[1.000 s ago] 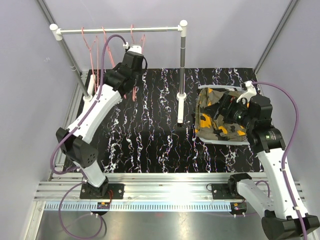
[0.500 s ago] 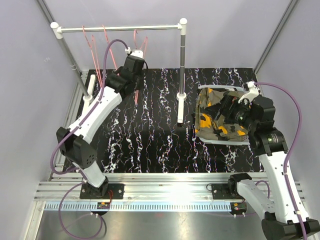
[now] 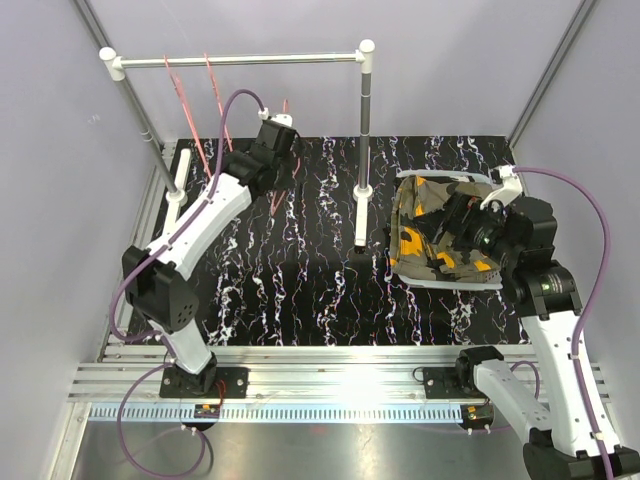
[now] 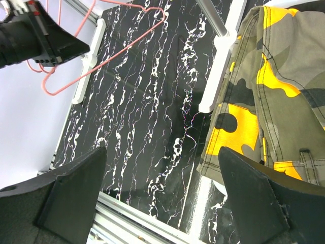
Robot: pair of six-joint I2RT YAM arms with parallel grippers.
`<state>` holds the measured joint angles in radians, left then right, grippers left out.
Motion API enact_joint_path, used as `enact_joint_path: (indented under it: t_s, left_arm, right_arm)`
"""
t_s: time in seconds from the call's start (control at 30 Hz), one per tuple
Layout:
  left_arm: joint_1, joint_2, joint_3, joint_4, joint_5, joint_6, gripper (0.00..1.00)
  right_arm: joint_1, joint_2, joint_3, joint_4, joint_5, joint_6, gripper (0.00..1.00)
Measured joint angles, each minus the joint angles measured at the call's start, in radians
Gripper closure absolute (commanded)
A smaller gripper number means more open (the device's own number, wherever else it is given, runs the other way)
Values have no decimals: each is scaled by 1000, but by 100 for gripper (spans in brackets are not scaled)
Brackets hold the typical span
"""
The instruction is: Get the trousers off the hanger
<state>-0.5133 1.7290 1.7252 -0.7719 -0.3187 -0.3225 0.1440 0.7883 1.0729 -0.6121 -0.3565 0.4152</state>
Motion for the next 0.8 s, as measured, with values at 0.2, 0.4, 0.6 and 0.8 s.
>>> enact_joint_path:
  t_s: [0.2,0.4,0.6,0.8]
  left_arm:
    - [-13,-163,-69,33,7,-15,100]
    - [-25,-427,-168,150,26,-23,100]
    - [-25,-477,-129,211,14,-21,100]
    - [-3,-268,102,151,-3,-14,100]
  right_arm:
    - [0,-9,5,-8,4,0,1]
    - [0,-10,25,-14,4,0,1]
    - [0,-10,46,-14,3,0,1]
    - [0,-10,70,-14,3,0,1]
